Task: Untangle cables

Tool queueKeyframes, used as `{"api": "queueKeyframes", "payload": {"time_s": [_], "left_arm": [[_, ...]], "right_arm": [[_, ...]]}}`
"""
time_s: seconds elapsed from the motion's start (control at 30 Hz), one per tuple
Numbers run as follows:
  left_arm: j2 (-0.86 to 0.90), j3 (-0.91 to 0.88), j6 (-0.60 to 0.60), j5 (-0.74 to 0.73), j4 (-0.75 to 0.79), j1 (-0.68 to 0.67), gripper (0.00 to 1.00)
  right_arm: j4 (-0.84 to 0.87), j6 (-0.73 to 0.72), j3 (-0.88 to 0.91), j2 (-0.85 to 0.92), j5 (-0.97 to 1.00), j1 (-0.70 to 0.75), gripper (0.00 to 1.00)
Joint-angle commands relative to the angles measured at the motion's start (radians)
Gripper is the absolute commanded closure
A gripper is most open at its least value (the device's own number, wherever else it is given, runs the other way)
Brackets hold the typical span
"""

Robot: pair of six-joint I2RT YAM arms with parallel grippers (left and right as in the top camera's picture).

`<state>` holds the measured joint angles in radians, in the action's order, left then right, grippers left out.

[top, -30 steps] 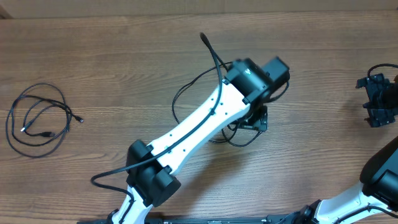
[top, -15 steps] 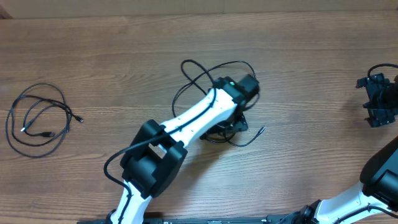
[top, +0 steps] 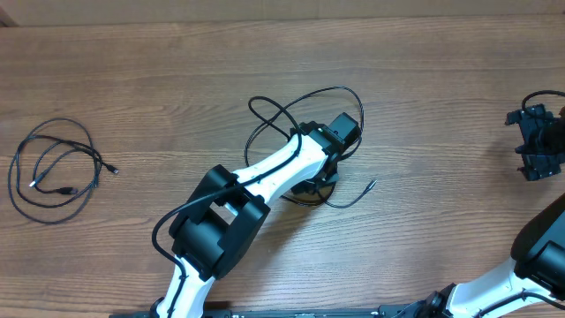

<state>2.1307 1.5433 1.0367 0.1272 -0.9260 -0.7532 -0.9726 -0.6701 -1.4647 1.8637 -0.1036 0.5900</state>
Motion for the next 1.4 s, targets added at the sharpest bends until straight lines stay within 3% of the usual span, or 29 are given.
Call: {"api": "queueKeyframes", "payload": {"time_s": [0.0, 0.1, 0.17, 0.23, 0.33, 0.4, 0.47, 0.5, 0.53, 0.63, 0.83, 1.07, 1.13, 1.2, 1.23, 1.3, 1.37], "left_arm": [[-0.001, -0.007, -0.054, 0.139, 0.0, 0.034, 0.57], [-0.001, -0.004, -0.093, 0.124, -0.001, 0.064, 0.78], [-0.001, 0.026, -0.18, 0.075, -0.005, 0.088, 0.92], [-0.003, 0.084, -0.258, 0.022, -0.027, 0.108, 0.95], [-0.007, 0.193, -0.27, 0.014, -0.106, 0.128, 0.95], [-0.007, 0.255, -0.27, 0.005, -0.158, 0.139, 0.88], [-0.007, 0.292, -0.27, -0.048, -0.217, 0.146, 0.75], [-0.007, 0.296, -0.27, -0.09, -0.243, 0.148, 0.66], [-0.007, 0.295, -0.269, -0.134, -0.267, 0.148, 0.46], [-0.006, 0.264, -0.219, -0.201, -0.327, 0.138, 0.2], [-0.006, 0.15, 0.108, -0.19, -0.353, 0.094, 0.18], [-0.006, -0.039, 0.225, -0.195, -0.137, 0.057, 0.17], [-0.006, -0.089, 0.224, -0.195, -0.041, 0.054, 0.2], [-0.006, -0.121, 0.224, -0.186, 0.038, 0.055, 0.31], [-0.006, -0.132, 0.223, -0.159, 0.071, 0.059, 0.46], [-0.006, -0.136, 0.222, -0.02, 0.095, 0.073, 0.92], [-0.006, -0.136, 0.207, 0.048, 0.094, 0.085, 0.96]], "right_arm": [[0.002, -0.003, 0.004, -0.008, 0.006, 0.0, 0.0], [0.002, -0.003, 0.004, -0.008, 0.006, 0.0, 0.0], [0.002, -0.004, 0.004, -0.008, 0.006, 0.0, 0.0], [0.002, -0.003, 0.004, -0.008, 0.006, 0.0, 0.0], [0.002, -0.003, 0.004, -0.008, 0.006, 0.0, 0.0], [0.002, -0.003, 0.004, -0.008, 0.006, 0.0, 0.0], [0.002, -0.003, 0.004, -0.008, 0.006, 0.0, 0.0], [0.002, -0.003, 0.004, -0.008, 0.006, 0.0, 0.0], [0.002, -0.003, 0.004, -0.008, 0.006, 0.0, 0.0], [0.002, -0.003, 0.004, -0.008, 0.006, 0.0, 0.0], [0.002, -0.003, 0.004, -0.008, 0.006, 0.0, 0.0], [0.002, -0.003, 0.004, -0.008, 0.006, 0.0, 0.0], [0.002, -0.003, 0.004, -0.008, 0.006, 0.0, 0.0], [0.002, -0.003, 0.004, -0.008, 0.006, 0.0, 0.0], [0.002, -0.003, 0.004, -0.008, 0.006, 0.0, 0.0], [0.002, -0.003, 0.004, -0.008, 0.006, 0.0, 0.0], [0.002, -0.004, 0.004, -0.008, 0.006, 0.0, 0.0]]}}
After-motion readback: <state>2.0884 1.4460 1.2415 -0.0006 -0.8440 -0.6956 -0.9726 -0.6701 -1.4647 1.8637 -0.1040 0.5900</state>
